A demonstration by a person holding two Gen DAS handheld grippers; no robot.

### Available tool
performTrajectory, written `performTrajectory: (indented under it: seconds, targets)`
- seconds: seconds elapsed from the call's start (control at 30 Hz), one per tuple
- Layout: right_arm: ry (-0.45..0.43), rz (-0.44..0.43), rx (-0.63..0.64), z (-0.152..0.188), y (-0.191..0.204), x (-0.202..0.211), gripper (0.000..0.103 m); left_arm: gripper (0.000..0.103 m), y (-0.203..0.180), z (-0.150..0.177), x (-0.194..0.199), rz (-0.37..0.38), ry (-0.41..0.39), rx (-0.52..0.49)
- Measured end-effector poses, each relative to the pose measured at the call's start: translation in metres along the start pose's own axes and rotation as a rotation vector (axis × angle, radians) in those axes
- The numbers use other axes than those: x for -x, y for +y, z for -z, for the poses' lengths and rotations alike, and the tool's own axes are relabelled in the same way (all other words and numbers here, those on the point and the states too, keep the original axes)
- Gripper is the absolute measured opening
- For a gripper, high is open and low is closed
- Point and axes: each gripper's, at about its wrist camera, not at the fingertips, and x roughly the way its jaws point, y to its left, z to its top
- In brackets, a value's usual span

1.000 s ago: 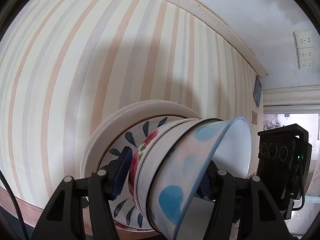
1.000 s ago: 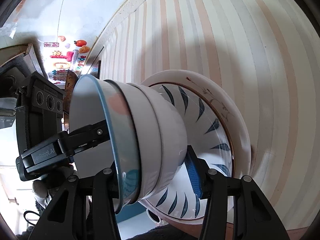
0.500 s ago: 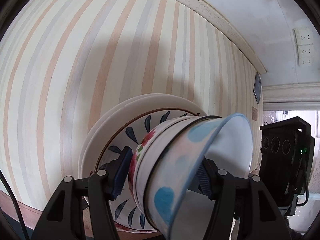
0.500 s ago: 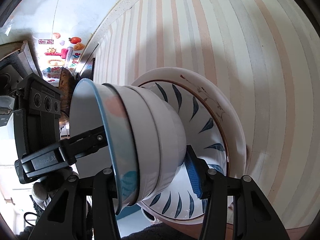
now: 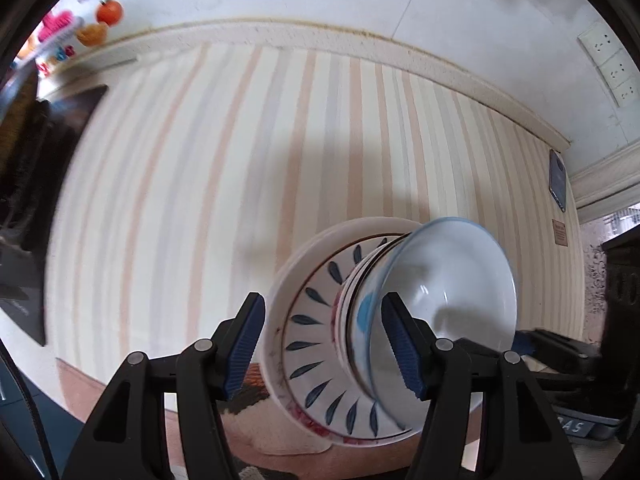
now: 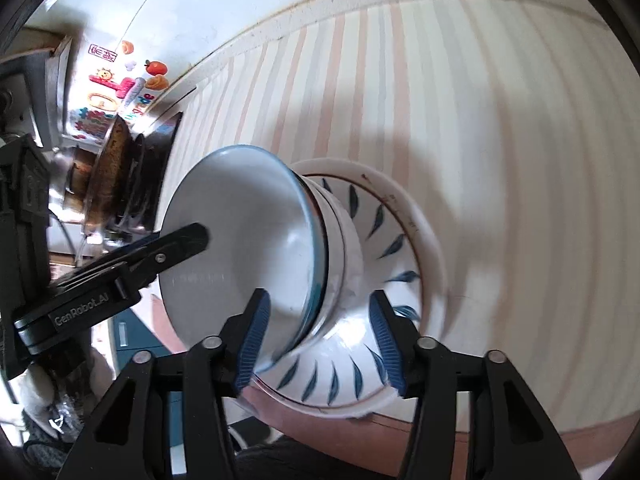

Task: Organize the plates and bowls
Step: 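Carry the bowl stack with both grippers and lower it onto the plate stack, then open both grippers and lift them away from the bowls on the plates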

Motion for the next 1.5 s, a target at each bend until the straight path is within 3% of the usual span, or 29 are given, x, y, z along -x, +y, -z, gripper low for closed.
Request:
performTrajectory:
  seconds: [0.07, 0.17, 0.23, 0.3, 0.53, 1.03, 1.5]
  targets:
    - [-0.022, 0.039, 0.014, 0.005, 0.005, 0.012, 0.075, 0.064, 0.0, 0.006, 0.012, -0.022, -0.038, 0.004]
    - [-0.08, 0.109, 0.046, 0.017, 0.016, 0.034, 0.081, 0.074, -0.003, 0.014, 0.035, -0.044, -0.135, -0.003]
    - [-0.123, 0.139, 0.052, 0.025, 0.025, 0.051, 0.086, 0.093, -0.005, 0.017, 0.051, -0.05, -0.2, -0.008]
    - [-0.18, 0.169, 0.056, 0.036, 0.034, 0.069, 0.091, 0.096, -0.005, 0.024, 0.068, -0.041, -0.253, -0.008]
    - [-0.361, 0.32, 0.058, 0.076, 0.071, 0.126, 0.097, 0.103, -0.002, 0.056, 0.124, -0.066, -0.391, -0.049]
    - [-0.555, 0.368, 0.041, 0.195, 0.158, 0.217, 0.101, 0.103, 0.008, 0.15, 0.227, -0.015, -0.529, -0.113]
    - [-0.643, 0.364, 0.09, 0.313, 0.194, 0.269, 0.101, 0.103, 0.007, 0.247, 0.281, -0.12, -0.597, -0.091]
